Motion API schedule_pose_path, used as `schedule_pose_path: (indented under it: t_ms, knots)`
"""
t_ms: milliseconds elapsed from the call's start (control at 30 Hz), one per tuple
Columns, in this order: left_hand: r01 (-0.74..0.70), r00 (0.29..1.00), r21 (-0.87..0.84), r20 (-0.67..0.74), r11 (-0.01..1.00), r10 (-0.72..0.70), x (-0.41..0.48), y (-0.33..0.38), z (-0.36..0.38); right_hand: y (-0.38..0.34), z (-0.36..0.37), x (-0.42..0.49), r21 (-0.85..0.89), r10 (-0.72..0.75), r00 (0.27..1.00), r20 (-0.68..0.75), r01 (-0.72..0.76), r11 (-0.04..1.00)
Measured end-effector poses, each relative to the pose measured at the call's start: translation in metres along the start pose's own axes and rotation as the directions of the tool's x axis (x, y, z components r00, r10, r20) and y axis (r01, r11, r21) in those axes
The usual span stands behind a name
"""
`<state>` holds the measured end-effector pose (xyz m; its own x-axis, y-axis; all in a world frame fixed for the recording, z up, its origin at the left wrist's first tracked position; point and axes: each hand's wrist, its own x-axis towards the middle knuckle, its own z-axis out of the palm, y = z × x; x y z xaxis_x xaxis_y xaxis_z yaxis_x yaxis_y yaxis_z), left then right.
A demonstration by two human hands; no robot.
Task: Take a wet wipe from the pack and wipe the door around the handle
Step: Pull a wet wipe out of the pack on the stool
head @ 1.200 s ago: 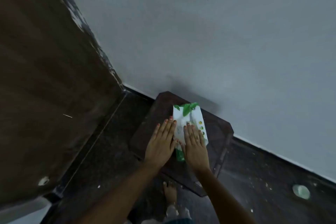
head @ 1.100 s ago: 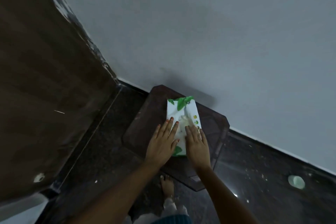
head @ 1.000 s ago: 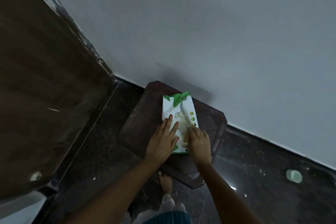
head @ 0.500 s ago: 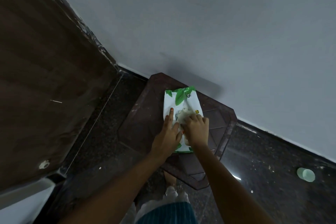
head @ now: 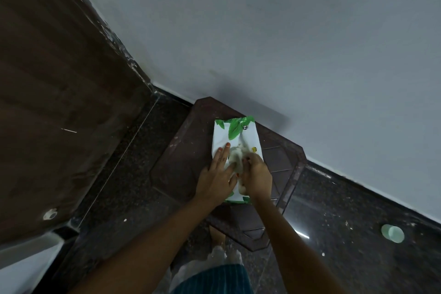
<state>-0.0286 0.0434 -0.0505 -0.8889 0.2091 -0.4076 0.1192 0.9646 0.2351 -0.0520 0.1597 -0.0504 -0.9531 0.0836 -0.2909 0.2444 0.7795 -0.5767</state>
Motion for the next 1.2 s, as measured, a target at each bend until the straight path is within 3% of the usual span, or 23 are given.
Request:
schedule_pose_path:
  t_ms: [167,267,400,533,633,700,767,800,833,867,933,967,1067,1200]
  knots:
    - [0.014,0.999,0.060,0.035,0.998,-0.016,0.006,0.001,0.002,0.000,-0.003,-0.002,0.269,0.187,0.982,-0.021,-0.175,0.947]
    - [0.030,0.998,0.052,0.054,0.998,-0.033,0.007,0.002,0.001,-0.002,-0.008,-0.002,0.504,0.277,0.958,-0.076,-0.203,0.839]
    - [0.048,0.993,0.017,0.103,0.999,-0.050,0.008,0.002,-0.002,-0.005,-0.019,0.002,0.799,0.374,0.927,0.015,-0.236,0.553]
    - [0.018,0.990,0.028,0.143,0.999,-0.022,0.012,0.005,-0.013,-0.010,-0.034,0.000,0.904,0.337,0.929,0.151,-0.267,0.333]
    - [-0.028,0.996,0.065,0.087,0.997,0.022,0.013,0.006,-0.031,-0.018,-0.043,-0.003,0.916,0.255,0.947,0.197,-0.270,0.295]
    - [-0.041,0.999,0.054,-0.008,0.998,0.042,0.010,0.006,-0.047,-0.028,-0.049,-0.005,0.908,0.205,0.958,0.201,-0.261,0.329]
    - [0.037,0.992,-0.196,-0.110,0.980,-0.060,0.001,0.002,-0.067,-0.044,-0.053,-0.007,0.894,0.151,0.968,0.198,-0.242,0.377]
    - [0.112,0.979,-0.414,-0.110,0.903,-0.172,-0.005,0.000,-0.079,-0.053,-0.054,-0.009,0.888,0.126,0.972,0.198,-0.232,0.397]
    - [0.180,0.957,-0.650,-0.059,0.739,-0.284,-0.009,-0.004,-0.091,-0.063,-0.054,-0.010,0.884,0.101,0.974,0.201,-0.225,0.409]
    - [0.219,0.931,-0.845,0.030,0.488,-0.365,-0.015,-0.008,-0.104,-0.074,-0.054,-0.013,0.882,0.075,0.976,0.204,-0.216,0.418]
    - [0.231,0.902,-0.973,0.223,-0.024,-0.370,-0.031,-0.020,-0.127,-0.099,-0.054,-0.019,0.884,-0.007,0.977,0.214,-0.191,0.427]
    - [0.222,0.907,-0.964,0.260,-0.148,-0.330,-0.040,-0.029,-0.138,-0.113,-0.054,-0.023,0.890,-0.067,0.973,0.222,-0.174,0.422]
    - [0.157,0.927,-0.967,0.214,-0.200,-0.309,-0.072,-0.056,-0.162,-0.156,-0.050,-0.035,0.909,-0.233,0.940,0.249,-0.144,0.391]
    - [-0.021,0.884,-0.957,0.118,-0.289,-0.453,-0.122,-0.100,-0.191,-0.219,-0.038,-0.061,0.914,-0.406,0.866,0.292,-0.126,0.386]
